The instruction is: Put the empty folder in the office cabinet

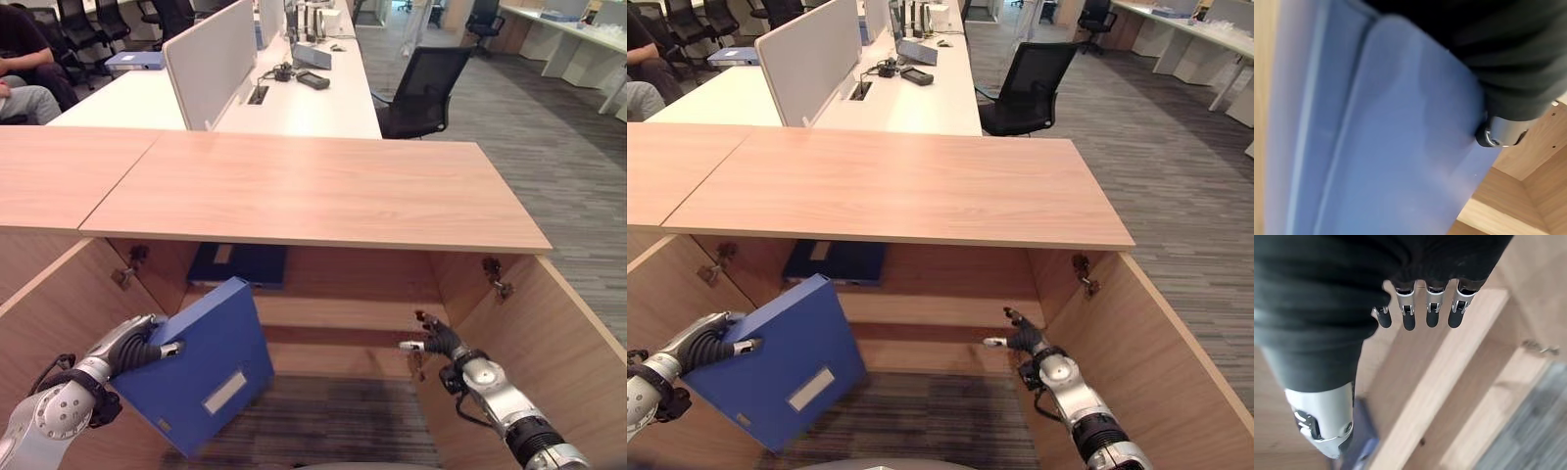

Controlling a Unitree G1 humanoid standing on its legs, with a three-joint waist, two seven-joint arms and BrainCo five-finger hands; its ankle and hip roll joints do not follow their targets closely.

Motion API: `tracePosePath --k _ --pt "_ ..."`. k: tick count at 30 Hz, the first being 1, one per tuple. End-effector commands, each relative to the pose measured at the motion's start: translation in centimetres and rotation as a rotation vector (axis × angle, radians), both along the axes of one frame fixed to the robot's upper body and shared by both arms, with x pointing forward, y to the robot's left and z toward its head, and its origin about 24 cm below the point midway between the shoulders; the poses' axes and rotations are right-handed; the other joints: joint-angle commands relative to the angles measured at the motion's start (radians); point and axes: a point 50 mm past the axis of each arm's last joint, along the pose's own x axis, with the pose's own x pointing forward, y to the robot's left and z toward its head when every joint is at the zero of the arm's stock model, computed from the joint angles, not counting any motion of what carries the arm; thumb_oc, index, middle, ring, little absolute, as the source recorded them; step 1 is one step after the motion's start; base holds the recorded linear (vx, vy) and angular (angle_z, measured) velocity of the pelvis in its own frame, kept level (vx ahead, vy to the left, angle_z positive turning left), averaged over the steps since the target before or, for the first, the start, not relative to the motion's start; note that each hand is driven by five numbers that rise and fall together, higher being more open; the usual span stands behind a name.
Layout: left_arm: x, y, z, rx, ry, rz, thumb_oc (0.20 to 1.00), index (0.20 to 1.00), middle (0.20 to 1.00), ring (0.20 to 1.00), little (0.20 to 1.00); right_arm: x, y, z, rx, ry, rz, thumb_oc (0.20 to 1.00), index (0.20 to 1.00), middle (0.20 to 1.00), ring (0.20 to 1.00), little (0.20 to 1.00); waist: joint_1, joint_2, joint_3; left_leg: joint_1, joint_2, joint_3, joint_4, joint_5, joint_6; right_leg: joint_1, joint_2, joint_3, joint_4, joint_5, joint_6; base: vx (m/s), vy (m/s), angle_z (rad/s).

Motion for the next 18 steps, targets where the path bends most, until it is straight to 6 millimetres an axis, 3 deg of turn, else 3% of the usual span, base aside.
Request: tracePosePath --k 1,4,8,14,18 --pt "1.7 -1.5 6.0 0.091 -0.273 -0.138 0.200 0.200 0.200 0.200 0.200 3.1 2.0 4.0 0.038 -0.103 0.210 1.000 1.000 1.000 1.000 1.000 0.007 -0.045 0.007 0.013 0.024 -0.008 0.002 -0.093 -0.020 0.030 -0.058 -0.007 0.007 -0.040 0.077 0.00 0.000 0.00" --pt "1.7 -2.2 6.8 0.102 -0.299 -0.183 0.200 0.200 0.200 0.200 0.200 3.6 2.7 4.6 0.039 -0.111 0.260 1.000 1.000 1.000 1.000 1.000 0.010 -0.046 0.006 0.012 0.025 -0.006 0.002 -0.093 -0.021 0.030 -0.057 -0.008 0.007 -0.041 0.077 0.00 0.000 0.00" --pt "2.0 -3.5 8.1 0.106 -0.361 -0.257 0.200 0.200 0.200 0.200 0.200 4.1 5.6 6.0 0.129 -0.132 0.392 1.000 1.000 1.000 1.000 1.000 0.015 -0.049 0.005 0.012 0.028 -0.003 0.002 -0.093 -0.022 0.029 -0.058 -0.010 0.007 -0.042 0.077 0.00 0.000 0.00" --pt "1.9 -5.4 9.8 0.008 -0.438 -0.342 0.200 0.200 0.200 0.200 0.200 4.3 8.3 5.2 0.156 -0.108 0.456 1.000 1.000 1.000 1.000 1.000 0.028 -0.046 0.002 0.008 0.027 -0.008 0.002 -0.091 -0.021 0.030 -0.057 -0.013 0.007 -0.044 0.075 0.00 0.000 0.00" --pt "1.7 -6.4 10.7 -0.005 -0.452 -0.405 0.200 0.200 0.200 0.200 0.200 4.6 9.7 6.0 0.191 -0.156 0.472 1.000 1.000 1.000 1.000 1.000 0.029 -0.043 -0.002 0.007 0.027 -0.008 0.002 -0.091 -0.021 0.031 -0.057 -0.012 0.007 -0.045 0.076 0.00 0.000 0.00"
